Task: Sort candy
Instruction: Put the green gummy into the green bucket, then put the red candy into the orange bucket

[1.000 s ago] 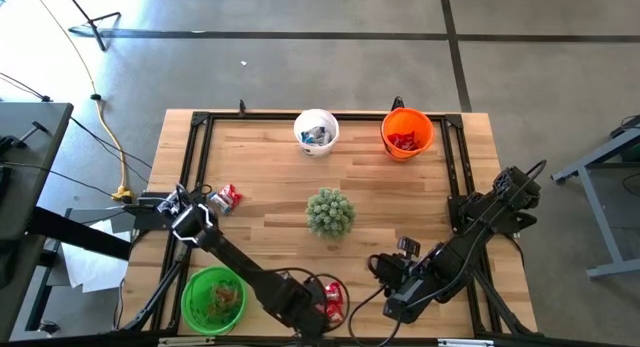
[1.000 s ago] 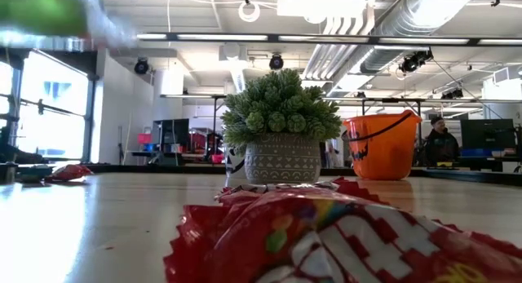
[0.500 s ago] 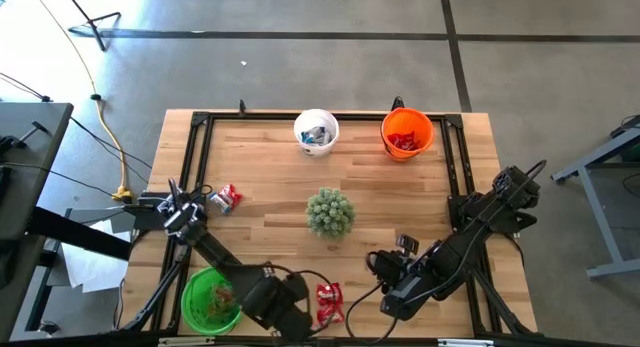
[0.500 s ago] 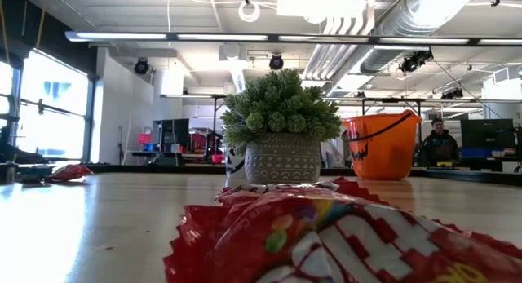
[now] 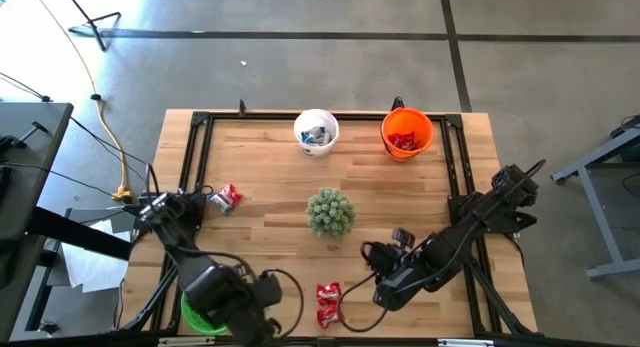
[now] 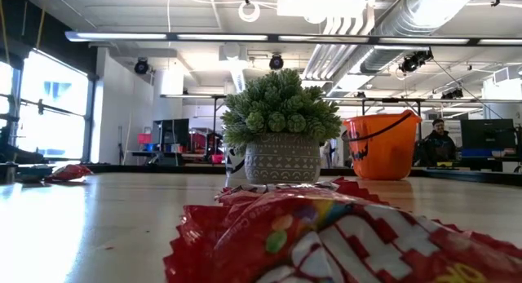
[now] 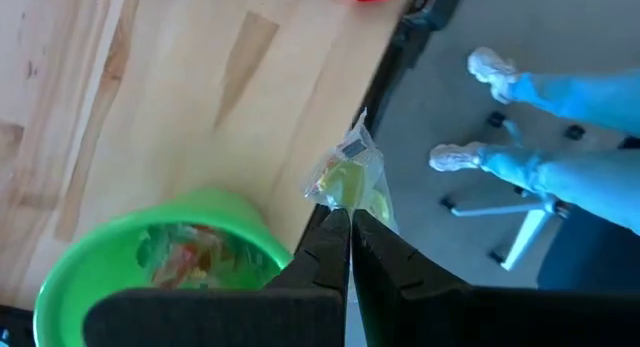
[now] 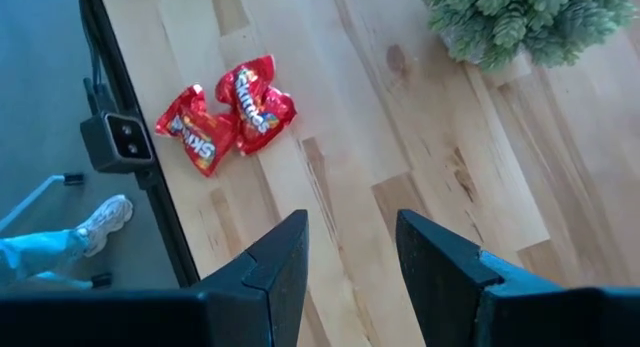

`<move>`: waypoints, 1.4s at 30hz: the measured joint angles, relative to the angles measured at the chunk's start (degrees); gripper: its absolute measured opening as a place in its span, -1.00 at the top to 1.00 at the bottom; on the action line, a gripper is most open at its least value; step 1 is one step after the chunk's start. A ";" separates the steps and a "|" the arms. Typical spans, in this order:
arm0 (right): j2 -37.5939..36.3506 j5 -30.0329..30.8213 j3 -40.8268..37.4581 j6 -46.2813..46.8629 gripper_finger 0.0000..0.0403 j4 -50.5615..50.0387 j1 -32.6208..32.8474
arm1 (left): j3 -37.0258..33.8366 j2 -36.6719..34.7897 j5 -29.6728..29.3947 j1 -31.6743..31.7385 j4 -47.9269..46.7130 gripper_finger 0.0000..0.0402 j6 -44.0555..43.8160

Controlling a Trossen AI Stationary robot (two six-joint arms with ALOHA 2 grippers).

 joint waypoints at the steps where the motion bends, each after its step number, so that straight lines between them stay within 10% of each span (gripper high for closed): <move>1: 0.00 0.00 0.00 0.00 0.26 0.04 -0.29 | 0.02 -0.45 -0.04 -0.36 -0.01 1.00 0.00; 28: 0.00 0.03 0.00 5.18 0.26 0.50 -4.34 | -29.38 -16.13 1.20 -8.98 0.23 1.00 -13.64; 42: 0.00 0.08 0.00 5.03 0.26 1.19 -4.42 | -31.67 -16.11 -1.35 -9.33 0.07 0.75 -3.22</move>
